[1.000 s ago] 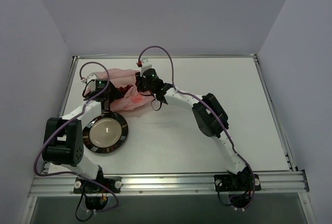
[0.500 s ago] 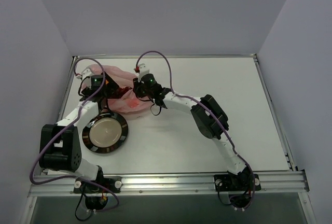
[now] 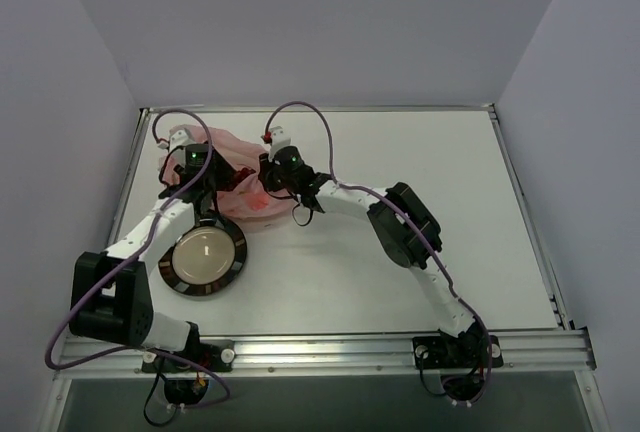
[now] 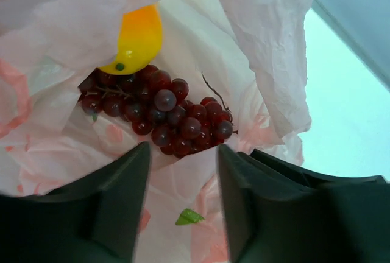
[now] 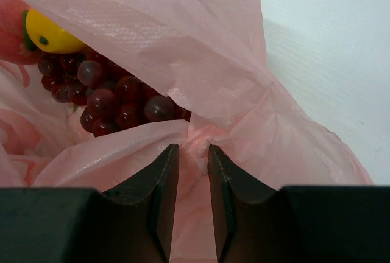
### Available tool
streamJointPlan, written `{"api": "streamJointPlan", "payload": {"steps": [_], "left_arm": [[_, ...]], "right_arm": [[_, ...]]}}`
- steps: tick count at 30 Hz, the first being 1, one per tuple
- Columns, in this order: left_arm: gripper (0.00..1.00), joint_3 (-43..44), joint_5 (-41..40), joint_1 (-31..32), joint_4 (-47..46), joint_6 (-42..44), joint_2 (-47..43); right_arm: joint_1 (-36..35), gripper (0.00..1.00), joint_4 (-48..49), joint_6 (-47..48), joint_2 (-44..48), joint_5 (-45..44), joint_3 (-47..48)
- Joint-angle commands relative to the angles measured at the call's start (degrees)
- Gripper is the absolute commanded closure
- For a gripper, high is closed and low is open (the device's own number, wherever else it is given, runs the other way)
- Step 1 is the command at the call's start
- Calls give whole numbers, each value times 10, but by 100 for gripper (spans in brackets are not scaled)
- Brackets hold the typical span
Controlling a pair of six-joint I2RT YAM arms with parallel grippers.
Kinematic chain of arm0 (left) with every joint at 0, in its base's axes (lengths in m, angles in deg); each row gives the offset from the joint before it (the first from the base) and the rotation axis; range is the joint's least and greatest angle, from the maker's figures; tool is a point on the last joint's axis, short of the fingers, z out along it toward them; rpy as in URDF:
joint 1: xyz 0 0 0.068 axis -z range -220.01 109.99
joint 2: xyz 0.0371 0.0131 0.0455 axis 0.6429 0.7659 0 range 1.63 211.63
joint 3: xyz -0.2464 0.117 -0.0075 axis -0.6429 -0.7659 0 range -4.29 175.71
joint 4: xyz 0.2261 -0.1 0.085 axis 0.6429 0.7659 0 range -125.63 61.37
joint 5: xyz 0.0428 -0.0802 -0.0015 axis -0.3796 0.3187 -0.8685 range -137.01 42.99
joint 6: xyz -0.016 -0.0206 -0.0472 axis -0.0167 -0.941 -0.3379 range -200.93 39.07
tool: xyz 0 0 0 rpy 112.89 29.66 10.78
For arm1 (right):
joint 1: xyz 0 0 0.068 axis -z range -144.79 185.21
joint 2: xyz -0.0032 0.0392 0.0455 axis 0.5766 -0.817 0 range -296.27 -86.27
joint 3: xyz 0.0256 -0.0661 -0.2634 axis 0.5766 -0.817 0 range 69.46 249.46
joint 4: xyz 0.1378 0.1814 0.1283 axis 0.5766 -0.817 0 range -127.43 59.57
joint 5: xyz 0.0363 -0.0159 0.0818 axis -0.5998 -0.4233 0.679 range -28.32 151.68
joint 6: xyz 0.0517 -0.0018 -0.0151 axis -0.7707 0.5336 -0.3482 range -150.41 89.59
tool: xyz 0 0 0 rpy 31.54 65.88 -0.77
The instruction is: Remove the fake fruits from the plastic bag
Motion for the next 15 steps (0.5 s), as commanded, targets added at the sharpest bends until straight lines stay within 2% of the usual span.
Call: {"api": "streamJointPlan", "payload": {"steps": [1,4,7,11,13,15], "left_arm": [[59,59,-15,14,-10,24,41],[63,67,-4,14,-41,40,98],[62,52,27,14,-75,49,120],[32,18,74,14,-150,65,138],[26,28,89,14,-153,82,156],[24,50,90,14,-133,94,166]], "right_arm": [[-6,78,30,-10,53,-12,-7],[-6,78,31,-8,57,-14,-14],[-6,78,33,-4,62,-15,-22],[-4,78,36,-1,59,-13,-21],[-3,78,36,-1,58,-11,-18],[-2,78,36,0,57,-7,-17]]}}
